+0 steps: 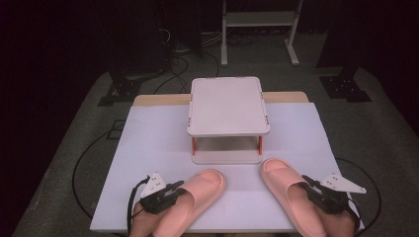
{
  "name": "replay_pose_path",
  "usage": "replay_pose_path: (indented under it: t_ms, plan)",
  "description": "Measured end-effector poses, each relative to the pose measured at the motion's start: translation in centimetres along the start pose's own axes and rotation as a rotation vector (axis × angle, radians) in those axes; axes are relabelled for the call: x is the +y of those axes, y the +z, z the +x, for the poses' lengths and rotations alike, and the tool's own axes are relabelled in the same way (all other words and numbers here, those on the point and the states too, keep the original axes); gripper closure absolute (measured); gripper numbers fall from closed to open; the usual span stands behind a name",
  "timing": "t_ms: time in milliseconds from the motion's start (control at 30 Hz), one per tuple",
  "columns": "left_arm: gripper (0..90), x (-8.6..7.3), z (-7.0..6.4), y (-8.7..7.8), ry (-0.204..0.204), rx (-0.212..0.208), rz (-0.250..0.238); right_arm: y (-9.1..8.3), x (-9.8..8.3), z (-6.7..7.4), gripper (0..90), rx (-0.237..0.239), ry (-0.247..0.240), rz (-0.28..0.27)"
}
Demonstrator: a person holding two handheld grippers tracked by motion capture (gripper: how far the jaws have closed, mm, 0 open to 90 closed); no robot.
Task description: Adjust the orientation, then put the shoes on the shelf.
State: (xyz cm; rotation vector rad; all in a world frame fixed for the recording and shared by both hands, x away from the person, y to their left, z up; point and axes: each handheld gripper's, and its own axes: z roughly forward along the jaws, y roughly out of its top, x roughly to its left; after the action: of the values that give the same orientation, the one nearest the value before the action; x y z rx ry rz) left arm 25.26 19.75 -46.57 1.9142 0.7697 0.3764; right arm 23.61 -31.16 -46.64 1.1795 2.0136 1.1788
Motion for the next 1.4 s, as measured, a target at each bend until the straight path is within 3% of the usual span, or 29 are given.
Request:
replay_pose_path:
  t_ms: [333,767,1133,1400]
  plan:
    - [77.6,0.4,0.3,-1.4,-0.040,-0.032,-0.055,-1.5,0.2,0.2,79.7,-0.001,0.018,-0.038]
    - [77.8,1.0,0.6,-2.6,-0.049,-0.023,-0.108,-2.6,1.2,0.5,79.8,0.034,0.025,-0.089]
    - [77.9,3.1,1.2,-4.6,-0.045,-0.010,-0.174,-3.8,2.8,1.2,79.8,0.062,0.021,-0.132]
    - [77.9,4.7,1.3,-5.5,-0.020,-0.009,-0.180,-4.5,4.5,1.8,79.8,0.087,-0.002,-0.157]
